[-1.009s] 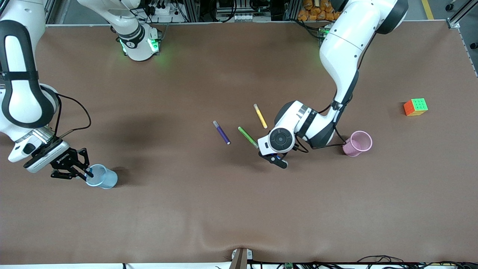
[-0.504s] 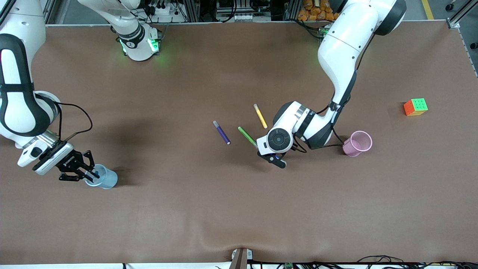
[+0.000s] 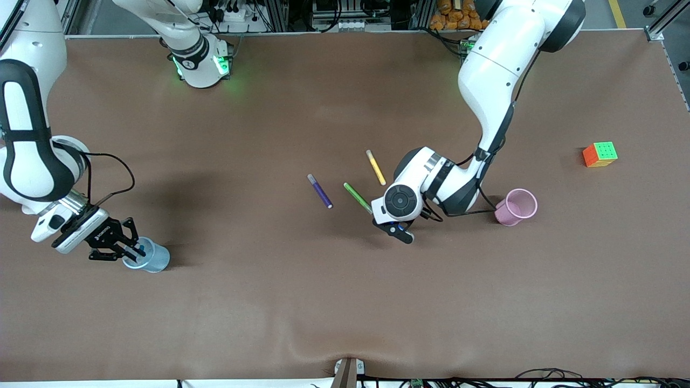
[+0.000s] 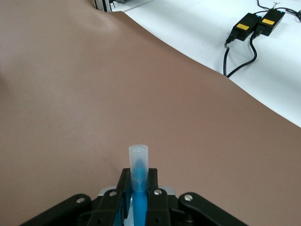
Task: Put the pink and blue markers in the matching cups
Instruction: 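Drop the blue marker into the blue cup while the left gripper lifts the pink marker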
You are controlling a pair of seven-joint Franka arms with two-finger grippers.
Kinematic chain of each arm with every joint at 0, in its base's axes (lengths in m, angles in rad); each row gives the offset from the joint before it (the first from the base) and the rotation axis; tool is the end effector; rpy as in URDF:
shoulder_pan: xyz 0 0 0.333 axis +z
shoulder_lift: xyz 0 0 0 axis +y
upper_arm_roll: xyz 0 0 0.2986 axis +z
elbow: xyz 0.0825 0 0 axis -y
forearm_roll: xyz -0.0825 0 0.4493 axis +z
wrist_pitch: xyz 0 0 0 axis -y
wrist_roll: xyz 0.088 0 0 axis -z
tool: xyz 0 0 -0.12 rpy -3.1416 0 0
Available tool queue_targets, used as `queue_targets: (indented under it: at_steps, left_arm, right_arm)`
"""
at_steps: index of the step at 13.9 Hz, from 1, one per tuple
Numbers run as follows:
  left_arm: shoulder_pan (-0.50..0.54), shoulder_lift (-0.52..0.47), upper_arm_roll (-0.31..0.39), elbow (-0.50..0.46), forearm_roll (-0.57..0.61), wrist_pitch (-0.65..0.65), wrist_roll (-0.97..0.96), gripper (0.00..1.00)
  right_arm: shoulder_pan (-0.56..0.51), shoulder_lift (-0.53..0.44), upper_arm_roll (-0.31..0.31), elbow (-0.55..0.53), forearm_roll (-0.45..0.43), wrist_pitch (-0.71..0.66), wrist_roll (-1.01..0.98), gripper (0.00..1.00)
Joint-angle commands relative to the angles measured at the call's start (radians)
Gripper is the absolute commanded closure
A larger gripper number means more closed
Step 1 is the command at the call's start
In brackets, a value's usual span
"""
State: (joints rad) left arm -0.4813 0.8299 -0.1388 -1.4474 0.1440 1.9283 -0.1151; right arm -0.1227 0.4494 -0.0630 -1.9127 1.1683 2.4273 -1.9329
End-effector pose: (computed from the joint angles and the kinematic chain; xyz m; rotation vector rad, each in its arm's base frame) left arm 0.5933 -0.3985 0.1060 -2.8566 0.8085 0.4662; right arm 0.6699 -0.1140 0.1960 -2.4338 -1.1095 -0.9554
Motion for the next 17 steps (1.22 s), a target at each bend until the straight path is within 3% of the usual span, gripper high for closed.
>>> queue_targets:
  at_steps: [1,2,3,5,7,8,9,10,15,17]
  left_arm:
    - [-0.01,0.02,0.007,0.028,0.019,0.009,0.011,0.61]
    - [-0.01,0.024,0.007,0.028,0.019,0.012,0.009,0.61]
    - [-0.01,0.026,0.007,0.028,0.019,0.012,0.008,0.61]
    - [-0.01,0.026,0.007,0.028,0.017,0.018,0.002,0.62]
    - [-0.01,0.026,0.007,0.028,0.017,0.018,0.005,0.69]
    - [-0.01,0.026,0.007,0.028,0.017,0.018,0.008,0.77]
    - [-0.01,0.025,0.007,0.028,0.017,0.018,0.002,0.93]
    - [-0.01,0.023,0.007,0.028,0.017,0.018,0.005,1.0]
    - [-0.01,-0.037,0.008,0.03,0.025,0.008,0.011,1.0]
    - [0.0,-0.095,0.01,0.03,0.032,-0.018,0.011,1.0]
  right_arm:
    - [-0.023,0.009,0.017,0.012,0.039,-0.004,-0.054,0.9]
    - [-0.022,0.009,0.017,0.014,0.039,-0.002,-0.052,0.24]
    - [-0.022,0.008,0.018,0.015,0.047,-0.004,-0.043,0.0]
    - [-0.011,0.0,0.017,0.018,0.053,0.003,-0.029,0.0]
    - [-0.002,-0.009,0.019,0.037,0.044,0.009,0.041,0.0]
    - [0.004,-0.012,0.017,0.038,0.039,0.009,0.061,0.0]
    - [0.009,-0.021,0.017,0.038,0.037,0.012,0.071,0.0]
    - [0.017,-0.023,0.015,0.038,0.037,0.019,0.083,0.0]
    - [0.038,-0.041,0.012,0.038,0.025,0.067,0.136,0.0]
    - [0.046,-0.052,0.012,0.037,-0.033,0.072,0.224,0.0]
